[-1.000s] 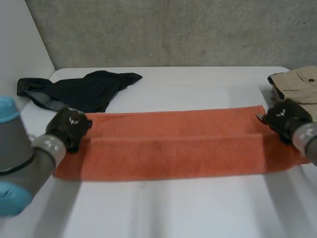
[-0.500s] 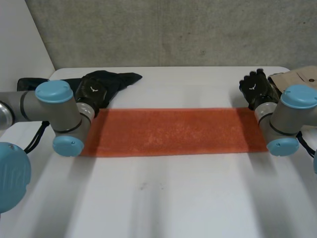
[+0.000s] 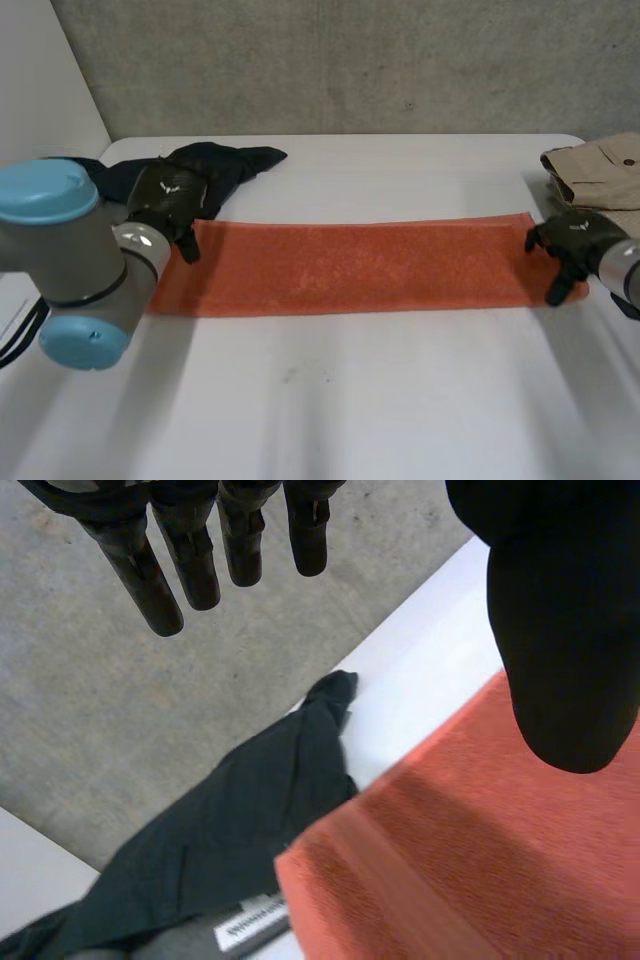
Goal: Fold the laundry.
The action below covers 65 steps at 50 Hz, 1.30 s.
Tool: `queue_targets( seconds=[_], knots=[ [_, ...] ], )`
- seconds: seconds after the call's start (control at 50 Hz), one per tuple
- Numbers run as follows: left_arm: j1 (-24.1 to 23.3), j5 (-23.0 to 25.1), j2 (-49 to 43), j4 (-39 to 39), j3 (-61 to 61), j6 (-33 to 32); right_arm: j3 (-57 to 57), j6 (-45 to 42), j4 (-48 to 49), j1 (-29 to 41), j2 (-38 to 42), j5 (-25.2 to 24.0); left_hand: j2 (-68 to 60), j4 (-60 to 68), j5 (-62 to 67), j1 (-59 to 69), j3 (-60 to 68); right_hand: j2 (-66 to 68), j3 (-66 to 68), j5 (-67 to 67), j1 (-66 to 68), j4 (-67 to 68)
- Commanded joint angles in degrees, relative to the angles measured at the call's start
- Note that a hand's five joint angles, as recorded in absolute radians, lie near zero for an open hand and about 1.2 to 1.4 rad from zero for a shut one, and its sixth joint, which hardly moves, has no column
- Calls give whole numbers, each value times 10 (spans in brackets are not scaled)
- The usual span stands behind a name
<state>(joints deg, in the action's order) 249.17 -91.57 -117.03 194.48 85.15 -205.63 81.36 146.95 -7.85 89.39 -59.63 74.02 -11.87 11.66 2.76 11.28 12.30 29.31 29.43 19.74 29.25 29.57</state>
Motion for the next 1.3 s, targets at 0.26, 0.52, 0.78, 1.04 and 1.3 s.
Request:
queue_targets(
  seconds=[0.26,0.52,0.78,1.04,1.3],
  knots=[
    [0,15,7,40,47,8,14,-69,125,-43,78,30,19,-17,-28,-13,-23,507,506,503,508,504],
    [4,16,62,39,74,9,56,-163,127,-127,-18,60,19,-17,-28,-13,-23,507,506,503,508,504],
    [22,16,124,39,119,9,38,-237,183,73,-66,79,19,-17,-28,-13,-23,507,506,503,508,504],
    [57,26,181,39,158,10,-96,-242,321,423,97,-89,19,-17,-28,-13,-23,507,506,503,508,504],
    [65,29,181,40,181,9,-148,-239,313,499,199,-77,19,-17,-28,-13,-23,361,360,357,362,358]
  ],
)
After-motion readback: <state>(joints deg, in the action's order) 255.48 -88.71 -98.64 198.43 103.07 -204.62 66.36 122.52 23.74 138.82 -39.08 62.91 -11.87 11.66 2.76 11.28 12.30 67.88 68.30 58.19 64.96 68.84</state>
